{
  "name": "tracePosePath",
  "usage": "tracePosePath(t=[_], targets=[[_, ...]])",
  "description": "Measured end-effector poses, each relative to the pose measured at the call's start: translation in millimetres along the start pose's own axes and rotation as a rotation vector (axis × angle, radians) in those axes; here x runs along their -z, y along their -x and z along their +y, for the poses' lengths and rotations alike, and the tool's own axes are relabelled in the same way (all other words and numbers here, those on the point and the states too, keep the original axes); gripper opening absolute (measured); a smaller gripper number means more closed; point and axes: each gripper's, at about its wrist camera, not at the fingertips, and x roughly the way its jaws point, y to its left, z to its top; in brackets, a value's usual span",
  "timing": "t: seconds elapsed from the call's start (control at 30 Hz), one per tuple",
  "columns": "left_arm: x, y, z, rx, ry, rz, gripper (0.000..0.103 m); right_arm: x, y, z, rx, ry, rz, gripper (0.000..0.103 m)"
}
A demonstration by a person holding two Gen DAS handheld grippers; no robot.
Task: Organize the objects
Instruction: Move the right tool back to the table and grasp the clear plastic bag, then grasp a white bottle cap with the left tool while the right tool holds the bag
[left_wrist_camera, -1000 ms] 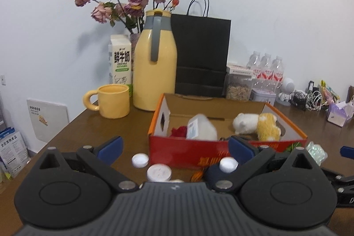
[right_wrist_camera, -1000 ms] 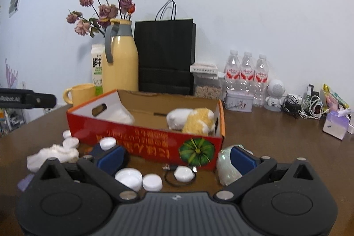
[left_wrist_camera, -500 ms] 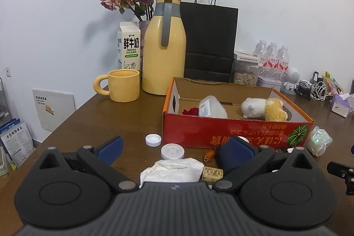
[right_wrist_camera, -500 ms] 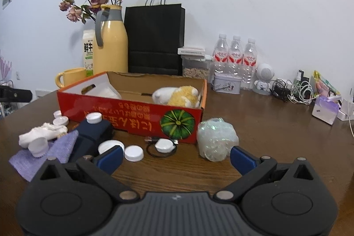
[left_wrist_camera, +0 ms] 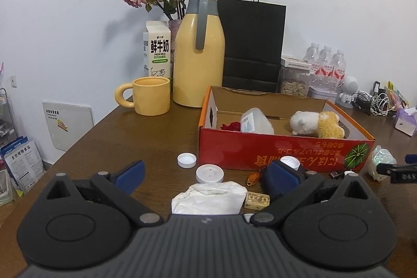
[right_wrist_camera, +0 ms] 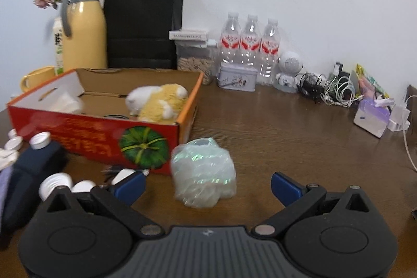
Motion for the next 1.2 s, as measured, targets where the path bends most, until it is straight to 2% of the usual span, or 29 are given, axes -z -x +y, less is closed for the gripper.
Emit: tracePosePath(t=[0.13, 0.17, 0.23, 0.33, 0.37, 0.4, 0.57, 0.87, 1.0, 1.2], targets=[[1.2, -2.6, -0.6, -0.011, -0.006, 0.012, 0.103, -3.0, -26.2, 4.4, 0.001, 0.013, 0.021, 0.103], [1.5, -2.8, -0.6, -0.012, -0.008, 0.014, 0.103, -2.0, -30.3, 6.2, -0.005, 0.015, 0.023, 0.099], [1.8, -3.9, -1.4, -0.014, -0.012, 0.018, 0.103, 1.8, -33.6, 10.0, -0.017, 0.027, 0.020, 0.088], [1.2, -6.4, -2.7, -0.018, -0.016, 0.021, 0.103, 1.9, -31.5, 11.4, -0.030, 0.035, 0.014, 0.065], [1.0, -7.3, -3.3, -0.019, -0.015, 0.021, 0.103, 2.4, -30.2, 11.4, -0.026, 0.034, 0.010, 0.050], [1.0, -8.0, -3.6, -0.020, -0.013, 0.022, 0.103, 2.4, -29.6, 11.0, -0.026, 0.030, 0.011, 0.046], [3.4, -10.0, -3.1, -0.026, -0.005, 0.029, 0.103, 4.4, -18.5, 8.0, -0.038, 0.007, -0.042, 0.041], [6.8, -6.9, 12.2, -0.061, 0.020, 0.032, 0.103, 15.8, 20.1, 20.2, -0.059, 0.040, -0.161, 0.040], [12.2, -9.6, 22.2, -0.073, 0.033, 0.061, 0.103, 21.3, 36.3, 32.2, -0.090, 0.054, -0.192, 0.040], [22.0, -15.6, 23.0, -0.033, 0.023, 0.108, 0.103, 26.4, 53.1, 48.7, -0.116, 0.059, -0.224, 0.040]])
